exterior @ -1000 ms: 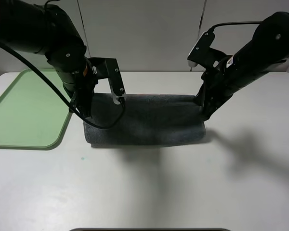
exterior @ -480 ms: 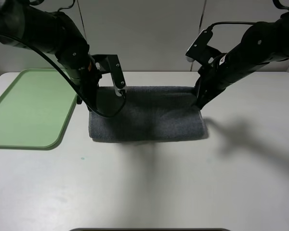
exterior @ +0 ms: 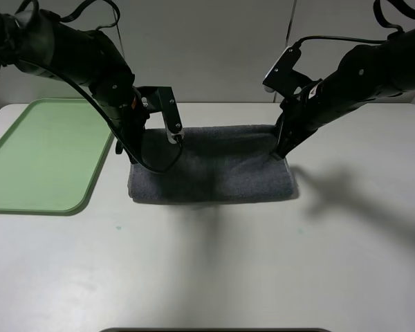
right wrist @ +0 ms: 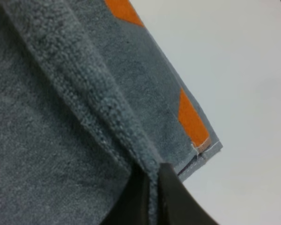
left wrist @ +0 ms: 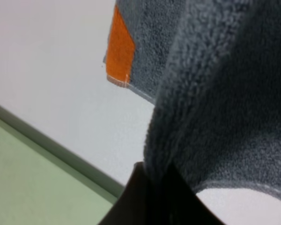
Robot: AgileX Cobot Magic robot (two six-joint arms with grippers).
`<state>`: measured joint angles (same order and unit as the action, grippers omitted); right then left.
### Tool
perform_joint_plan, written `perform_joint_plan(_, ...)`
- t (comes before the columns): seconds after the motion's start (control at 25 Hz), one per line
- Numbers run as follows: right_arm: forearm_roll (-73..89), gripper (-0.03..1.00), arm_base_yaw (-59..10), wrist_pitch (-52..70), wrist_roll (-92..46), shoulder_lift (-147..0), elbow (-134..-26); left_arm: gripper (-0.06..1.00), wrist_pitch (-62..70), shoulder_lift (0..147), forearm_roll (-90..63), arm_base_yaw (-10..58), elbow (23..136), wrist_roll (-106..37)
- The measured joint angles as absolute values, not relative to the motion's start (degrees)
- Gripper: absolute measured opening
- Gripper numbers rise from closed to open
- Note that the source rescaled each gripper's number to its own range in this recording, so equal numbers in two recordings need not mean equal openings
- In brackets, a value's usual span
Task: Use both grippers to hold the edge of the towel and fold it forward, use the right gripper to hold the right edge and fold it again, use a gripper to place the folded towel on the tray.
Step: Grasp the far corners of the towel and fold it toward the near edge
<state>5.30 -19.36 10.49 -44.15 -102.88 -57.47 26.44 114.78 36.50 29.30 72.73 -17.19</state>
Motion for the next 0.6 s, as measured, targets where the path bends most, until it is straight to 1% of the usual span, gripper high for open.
perform_joint_plan(0.12, 5.1, 0.0, -19.4, 10.3, -44.2, -102.9, -57.5, 0.0, 26.4, 114.8, 36.5, 29.3, 72.7, -17.2)
perform_joint_plan(0.2, 5.0, 0.0, -19.4, 10.3, -44.1, -102.9, -57.5, 0.03, 26.4, 114.8, 36.5, 29.3, 72.7, -17.2)
perform_joint_plan(0.24, 5.0, 0.0, -19.4, 10.3, -44.0, -102.9, -57.5, 0.06, 26.4, 114.8, 36.5, 29.3, 72.7, -17.2)
perform_joint_plan(0.28, 5.0, 0.02, -19.4, 10.3, -44.0, -102.9, -57.5, 0.13, 26.4, 114.8, 36.5, 29.3, 72.7, -17.2)
perform_joint_plan(0.32, 5.0, 0.08, -19.4, 10.3, -43.8, -102.9, -57.5, 0.21, 26.4, 114.8, 36.5, 29.3, 72.7, -17.2)
perform_joint_plan(0.36, 5.0, 0.19, -19.4, 10.3, -43.8, -102.9, -57.5, 0.33, 26.4, 114.8, 36.6, 29.2, 72.7, -17.2)
perform_joint_plan(0.4, 5.0, 0.35, -19.4, 10.2, -43.8, -102.9, -57.5, 0.46, 26.4, 114.8, 36.6, 29.2, 72.7, -17.2)
perform_joint_plan(0.48, 5.0, 0.74, -19.4, 8.8, -43.8, -102.9, -57.5, 0.68, 25.6, 114.8, 37.0, 29.2, 72.7, -17.2)
perform_joint_plan(0.52, 4.9, 0.83, -19.4, 7.7, -43.8, -102.9, -57.5, 0.75, 25.1, 114.8, 37.2, 29.2, 72.7, -17.2)
perform_joint_plan(0.56, 4.9, 0.9, -19.4, 6.9, -43.8, -102.9, -57.5, 0.82, 24.4, 114.8, 37.8, 29.2, 72.7, -17.2)
perform_joint_plan(0.6, 4.9, 0.94, -19.4, 6.4, -43.8, -102.9, -57.5, 0.86, 23.8, 114.8, 38.3, 29.2, 72.7, -17.2)
